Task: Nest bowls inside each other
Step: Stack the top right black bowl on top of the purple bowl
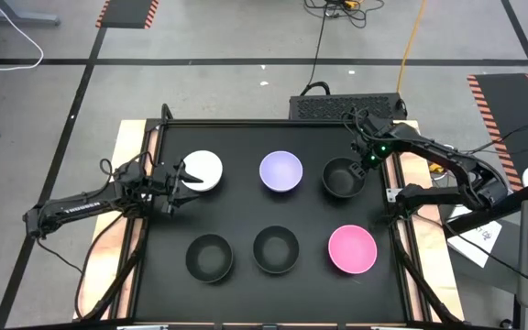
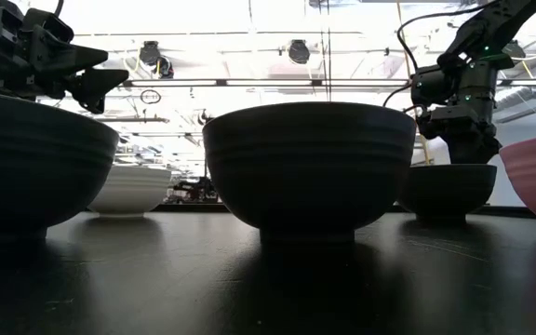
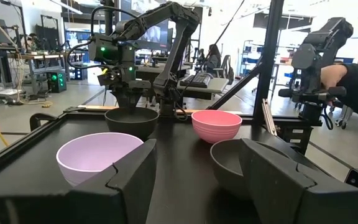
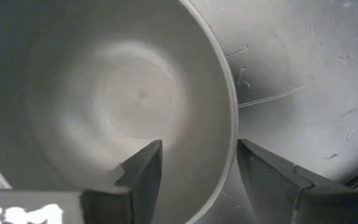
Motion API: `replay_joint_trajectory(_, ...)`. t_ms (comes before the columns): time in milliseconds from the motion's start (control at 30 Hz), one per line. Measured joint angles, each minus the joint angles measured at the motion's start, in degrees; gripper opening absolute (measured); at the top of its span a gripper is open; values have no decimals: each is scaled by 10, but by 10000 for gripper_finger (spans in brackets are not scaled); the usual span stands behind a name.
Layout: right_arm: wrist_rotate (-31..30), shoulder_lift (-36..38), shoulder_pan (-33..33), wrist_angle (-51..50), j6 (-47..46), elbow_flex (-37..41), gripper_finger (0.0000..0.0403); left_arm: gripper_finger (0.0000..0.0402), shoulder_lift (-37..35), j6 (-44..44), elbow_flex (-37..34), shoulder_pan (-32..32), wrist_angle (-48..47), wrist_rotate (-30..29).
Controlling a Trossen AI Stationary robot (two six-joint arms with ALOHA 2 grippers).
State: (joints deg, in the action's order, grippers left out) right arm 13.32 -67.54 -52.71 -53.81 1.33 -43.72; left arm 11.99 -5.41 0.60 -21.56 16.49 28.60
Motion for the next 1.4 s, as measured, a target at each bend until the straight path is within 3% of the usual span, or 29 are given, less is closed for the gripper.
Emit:
replay_joint_trajectory(467, 0, 0, 15, -3, 4, 0, 159, 230, 0, 4, 0, 0, -3, 0)
replay_joint_trajectory(1233, 0, 0, 16, 0, -16, 1, 12, 230, 0, 12, 0, 0, -13, 0)
replay_joint_trajectory(1400, -9, 0, 16, 0, -26, 1, 5, 230, 0, 12, 0, 0, -14, 0)
